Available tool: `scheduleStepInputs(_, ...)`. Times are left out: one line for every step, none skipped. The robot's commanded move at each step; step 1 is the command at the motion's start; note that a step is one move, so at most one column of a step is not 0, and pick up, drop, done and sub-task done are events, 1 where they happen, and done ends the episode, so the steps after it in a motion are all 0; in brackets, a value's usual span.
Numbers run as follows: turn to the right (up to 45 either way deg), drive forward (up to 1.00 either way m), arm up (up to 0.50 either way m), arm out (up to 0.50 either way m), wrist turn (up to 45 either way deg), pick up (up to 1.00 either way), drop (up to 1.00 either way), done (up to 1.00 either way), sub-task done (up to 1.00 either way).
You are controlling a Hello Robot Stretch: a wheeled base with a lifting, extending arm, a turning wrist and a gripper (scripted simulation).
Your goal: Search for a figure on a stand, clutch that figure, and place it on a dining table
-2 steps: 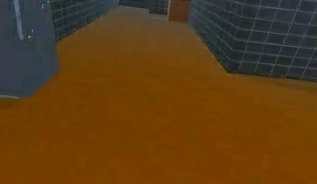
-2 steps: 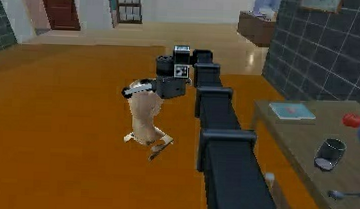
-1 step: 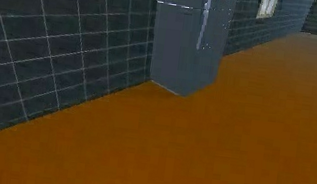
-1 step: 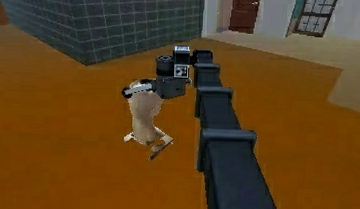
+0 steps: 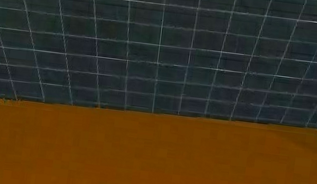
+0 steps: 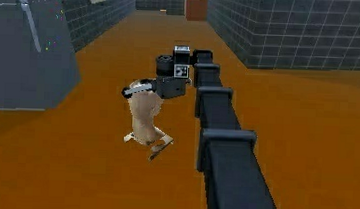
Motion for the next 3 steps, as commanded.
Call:
scheduleStepInputs(-45.0,0.0,0.0,0.0,0.0,0.0,0.0,0.0,0.0)
scheduleStepInputs(45.0,0.0,0.0,0.0,0.0,0.0,0.0,0.0,0.0)
scheduleStepInputs(45.0,0.0,0.0,0.0,0.0,0.0,0.0,0.0,0.0)
